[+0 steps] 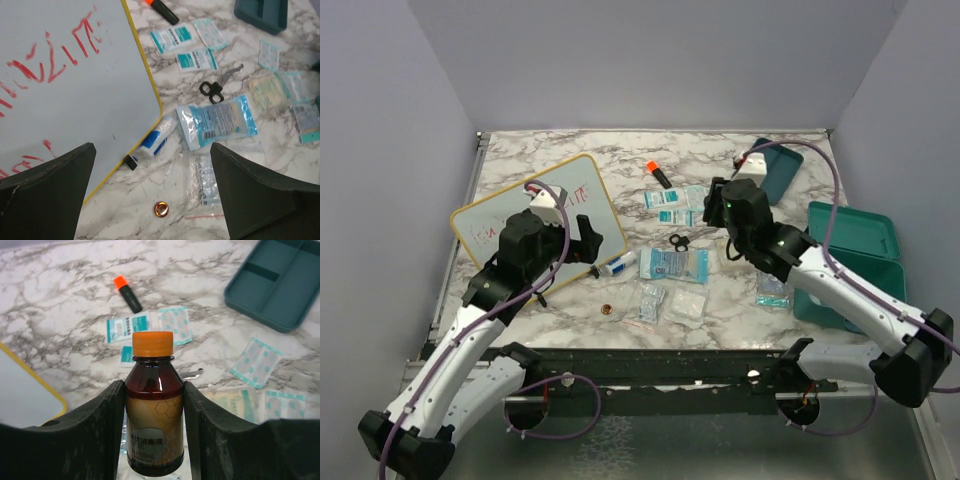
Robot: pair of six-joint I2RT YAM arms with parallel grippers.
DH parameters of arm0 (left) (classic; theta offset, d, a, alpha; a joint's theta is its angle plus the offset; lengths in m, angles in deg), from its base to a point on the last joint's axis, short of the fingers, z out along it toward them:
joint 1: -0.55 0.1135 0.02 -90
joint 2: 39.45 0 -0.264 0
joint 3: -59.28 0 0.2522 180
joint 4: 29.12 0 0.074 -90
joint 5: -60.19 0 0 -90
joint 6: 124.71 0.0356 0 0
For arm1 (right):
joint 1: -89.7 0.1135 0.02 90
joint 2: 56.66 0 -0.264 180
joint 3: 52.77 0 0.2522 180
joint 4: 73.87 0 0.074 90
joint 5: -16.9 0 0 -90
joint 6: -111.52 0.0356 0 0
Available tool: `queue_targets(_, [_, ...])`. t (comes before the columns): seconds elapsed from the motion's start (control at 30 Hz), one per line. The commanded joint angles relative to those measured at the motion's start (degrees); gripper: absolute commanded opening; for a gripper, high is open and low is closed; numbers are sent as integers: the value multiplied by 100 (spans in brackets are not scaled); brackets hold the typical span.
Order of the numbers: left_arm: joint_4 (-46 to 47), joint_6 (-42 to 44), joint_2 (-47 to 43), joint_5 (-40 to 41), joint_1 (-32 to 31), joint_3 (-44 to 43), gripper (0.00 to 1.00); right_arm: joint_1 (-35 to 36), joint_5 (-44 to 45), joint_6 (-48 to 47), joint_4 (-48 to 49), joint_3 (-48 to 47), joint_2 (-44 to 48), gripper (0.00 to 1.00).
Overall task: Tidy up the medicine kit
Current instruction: Place the pill bottle in the medicine box.
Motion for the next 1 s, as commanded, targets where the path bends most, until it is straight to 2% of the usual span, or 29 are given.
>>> queue_targets(0.0, [132,307,201,-727,-19,227,99,-424,559,269,-584,4,560,25])
queue_targets(0.2, [205,344,-116,-373,-19,359,99,-917,1288,344,-1410,-61,1139,23])
queue_targets(0.5, [222,291,-335,-190,-133,377,99,-1098,2599,1321,-2590,54,2178,18])
queue_targets(0.63, [183,319,-378,-10,-233,360,99,-1099,2984,1602,-3190,18,2309,16])
queue_targets(0.97, [145,341,-695,74,-455,375,99,-1108,3192,3480,-4957,210,2195,15])
